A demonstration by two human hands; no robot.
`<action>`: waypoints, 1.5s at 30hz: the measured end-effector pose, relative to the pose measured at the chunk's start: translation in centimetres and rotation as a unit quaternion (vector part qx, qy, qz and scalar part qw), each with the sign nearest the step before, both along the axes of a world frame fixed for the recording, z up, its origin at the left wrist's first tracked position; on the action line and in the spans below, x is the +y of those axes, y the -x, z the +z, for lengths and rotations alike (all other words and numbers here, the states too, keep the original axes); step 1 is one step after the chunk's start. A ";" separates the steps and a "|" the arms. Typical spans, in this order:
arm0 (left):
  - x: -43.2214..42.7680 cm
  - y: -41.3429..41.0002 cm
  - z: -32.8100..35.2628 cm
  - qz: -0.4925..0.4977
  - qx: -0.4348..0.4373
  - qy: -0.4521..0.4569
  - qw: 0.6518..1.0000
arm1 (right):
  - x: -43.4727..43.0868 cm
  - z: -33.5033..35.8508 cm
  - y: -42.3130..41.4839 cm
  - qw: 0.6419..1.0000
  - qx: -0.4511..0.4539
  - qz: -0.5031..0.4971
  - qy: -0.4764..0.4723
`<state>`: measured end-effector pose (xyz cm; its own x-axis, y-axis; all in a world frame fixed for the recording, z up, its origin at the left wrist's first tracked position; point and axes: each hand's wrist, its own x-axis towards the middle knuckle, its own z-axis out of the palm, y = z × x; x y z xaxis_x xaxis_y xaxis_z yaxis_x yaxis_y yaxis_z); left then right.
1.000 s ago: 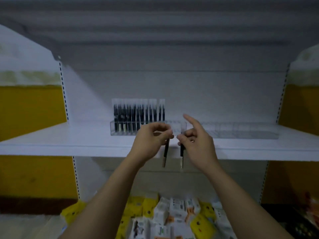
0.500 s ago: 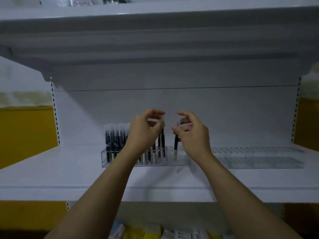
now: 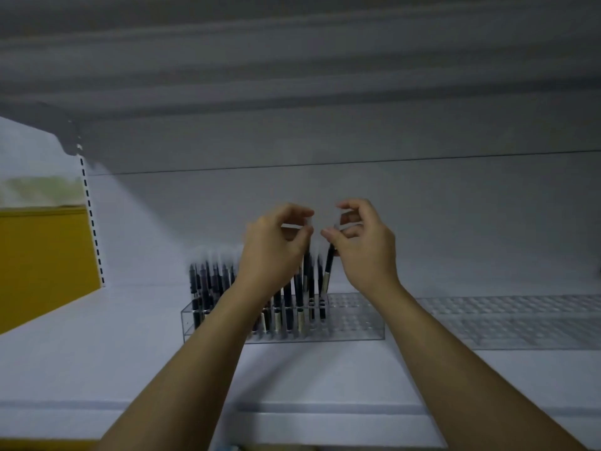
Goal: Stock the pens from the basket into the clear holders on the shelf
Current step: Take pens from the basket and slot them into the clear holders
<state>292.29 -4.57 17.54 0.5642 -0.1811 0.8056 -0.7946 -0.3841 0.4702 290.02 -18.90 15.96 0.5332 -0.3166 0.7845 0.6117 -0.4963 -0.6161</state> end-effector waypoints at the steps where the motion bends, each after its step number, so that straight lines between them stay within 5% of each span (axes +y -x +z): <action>1: 0.0 -0.1 -0.1 -0.004 0.002 0.003 1.000 | 0.0 -0.3 -0.2 1.000 0.003 0.002 -0.002; 6: 0.0 0.1 0.0 -0.014 0.004 0.020 1.000 | 0.3 -2.0 -0.6 0.999 0.051 0.014 0.014; 15: 0.0 -0.4 -1.4 0.076 0.014 -0.096 0.992 | -0.6 -3.3 2.0 0.907 0.229 -0.079 0.344; 21: -0.6 -1.1 -0.5 0.128 0.049 -0.185 0.973 | -0.4 -3.5 2.5 0.894 0.258 -0.077 0.358; 31: 0.9 0.8 -2.3 0.139 -0.039 -0.226 0.963 | -0.2 -3.8 4.2 0.913 0.290 -0.018 0.285; 38: 2.9 5.1 -5.6 0.165 -0.128 -0.236 0.949 | 0.5 -4.7 8.2 0.912 0.238 -0.084 0.323; 45: 4.2 9.5 -10.3 0.159 -0.121 -0.238 0.950 | 1.5 -7.5 13.1 0.903 0.232 -0.106 0.347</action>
